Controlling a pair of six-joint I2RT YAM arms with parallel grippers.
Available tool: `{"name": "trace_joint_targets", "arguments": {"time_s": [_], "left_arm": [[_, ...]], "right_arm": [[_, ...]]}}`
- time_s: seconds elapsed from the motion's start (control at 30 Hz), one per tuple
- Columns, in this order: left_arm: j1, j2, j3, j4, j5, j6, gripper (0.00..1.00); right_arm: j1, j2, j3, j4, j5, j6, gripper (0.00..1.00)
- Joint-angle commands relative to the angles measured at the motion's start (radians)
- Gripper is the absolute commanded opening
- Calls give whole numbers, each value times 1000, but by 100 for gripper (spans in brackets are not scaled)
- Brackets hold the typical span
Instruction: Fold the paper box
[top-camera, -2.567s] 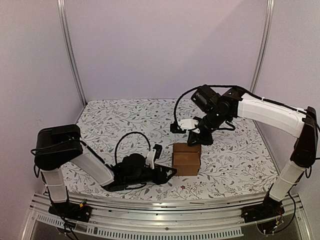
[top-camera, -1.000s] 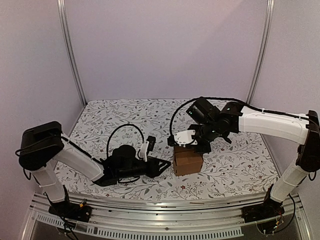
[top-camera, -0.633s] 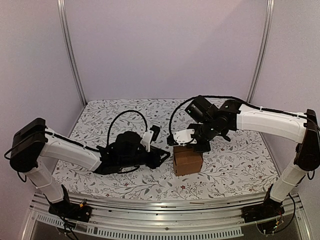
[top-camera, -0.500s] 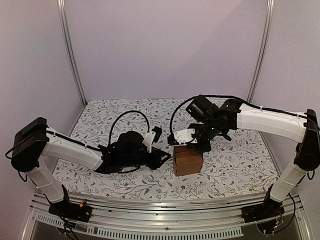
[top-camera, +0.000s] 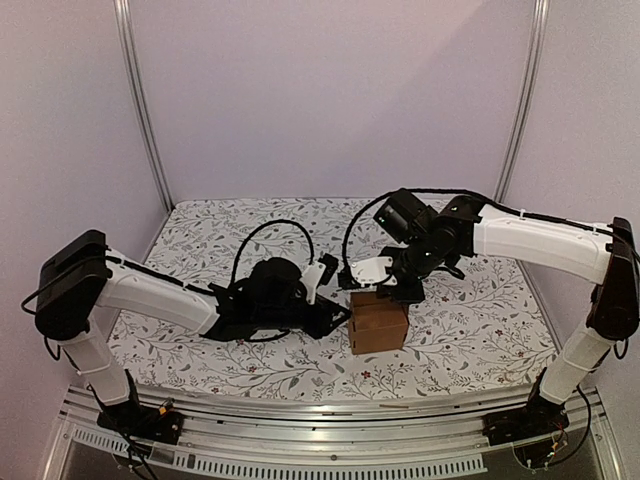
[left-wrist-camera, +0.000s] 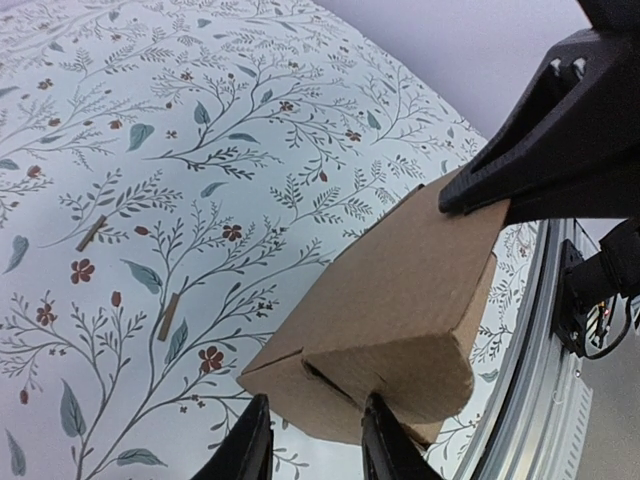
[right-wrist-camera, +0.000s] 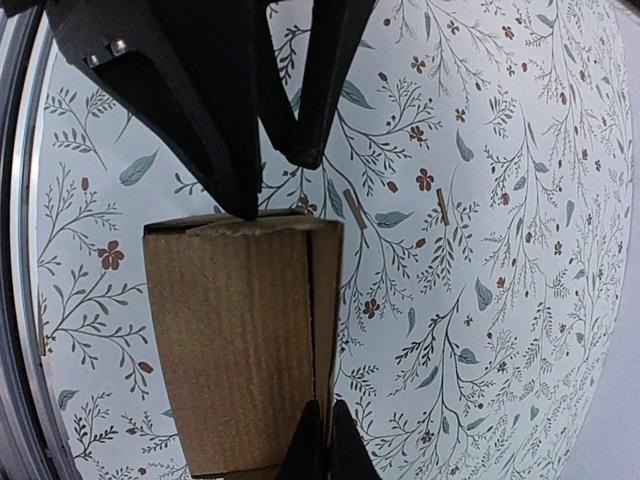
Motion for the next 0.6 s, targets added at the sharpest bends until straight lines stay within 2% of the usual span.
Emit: {"name": "trace_joint_targets", "arguments": {"time_s": [0.0, 0.27, 0.57], "left_arm": [[5, 17, 18, -1, 17, 8, 31], [4, -36, 29, -6, 31, 14, 31], [5, -26, 54, 5, 62, 1, 32]], "right_arm": [[2, 31, 3, -42, -34, 1, 1], [1, 46, 10, -42, -45, 2, 2], [-2, 54, 17, -44, -51, 14, 5]]}}
